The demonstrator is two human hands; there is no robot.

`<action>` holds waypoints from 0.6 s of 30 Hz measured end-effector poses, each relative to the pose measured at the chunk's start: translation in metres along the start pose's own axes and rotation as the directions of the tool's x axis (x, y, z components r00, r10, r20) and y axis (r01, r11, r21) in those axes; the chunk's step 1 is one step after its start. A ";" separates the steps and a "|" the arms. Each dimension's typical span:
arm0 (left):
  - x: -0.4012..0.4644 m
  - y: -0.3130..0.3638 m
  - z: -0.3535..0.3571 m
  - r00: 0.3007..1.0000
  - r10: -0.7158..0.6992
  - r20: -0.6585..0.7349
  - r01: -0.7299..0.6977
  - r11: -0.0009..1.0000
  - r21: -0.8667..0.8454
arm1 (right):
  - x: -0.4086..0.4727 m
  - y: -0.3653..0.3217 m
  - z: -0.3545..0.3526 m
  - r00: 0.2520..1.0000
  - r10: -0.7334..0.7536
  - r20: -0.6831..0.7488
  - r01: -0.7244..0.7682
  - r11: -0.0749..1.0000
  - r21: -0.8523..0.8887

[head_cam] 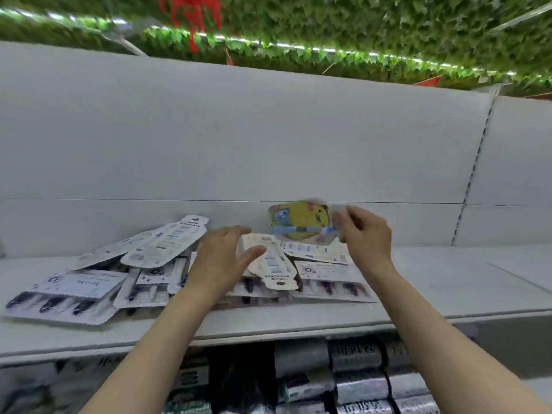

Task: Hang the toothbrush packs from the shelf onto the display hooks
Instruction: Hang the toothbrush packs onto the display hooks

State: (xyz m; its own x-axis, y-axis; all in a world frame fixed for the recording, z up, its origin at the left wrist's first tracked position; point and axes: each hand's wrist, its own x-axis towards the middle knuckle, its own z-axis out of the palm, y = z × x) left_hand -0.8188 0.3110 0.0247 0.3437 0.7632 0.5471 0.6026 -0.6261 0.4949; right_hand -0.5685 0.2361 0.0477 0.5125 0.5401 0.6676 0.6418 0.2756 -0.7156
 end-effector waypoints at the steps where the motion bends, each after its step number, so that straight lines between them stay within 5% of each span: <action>1: 0.001 0.010 0.001 0.999 -0.010 -0.036 0.009 1.000 -0.017 | 0.007 -0.005 -0.010 0.996 0.084 -0.024 -0.078 0.980 0.181; 5: -0.002 0.054 0.017 0.986 -0.103 -0.128 0.076 0.976 -0.203 | 0.012 -0.010 -0.031 0.909 0.376 0.180 -0.405 0.693 0.596; 10: -0.002 0.099 0.040 0.965 -0.252 -0.069 0.168 0.801 -0.575 | -0.018 0.001 -0.027 0.781 0.420 0.461 -0.613 0.381 0.692; 14: 0.002 0.112 0.047 0.932 -0.338 -0.133 0.139 0.669 -0.730 | -0.036 0.014 -0.018 0.752 0.390 0.531 -0.656 0.374 0.655; 18: 0.002 0.097 0.034 0.857 -0.468 -0.214 0.103 0.563 -0.820 | -0.023 0.022 -0.021 0.817 0.394 0.422 -0.577 0.549 0.604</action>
State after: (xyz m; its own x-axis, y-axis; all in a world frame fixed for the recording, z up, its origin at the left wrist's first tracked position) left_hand -0.7350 0.2577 0.0507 -0.1414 0.9134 0.3817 -0.2158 -0.4047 0.8886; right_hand -0.5545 0.2127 0.0212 0.4308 0.8850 0.1764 -0.2882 0.3202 -0.9024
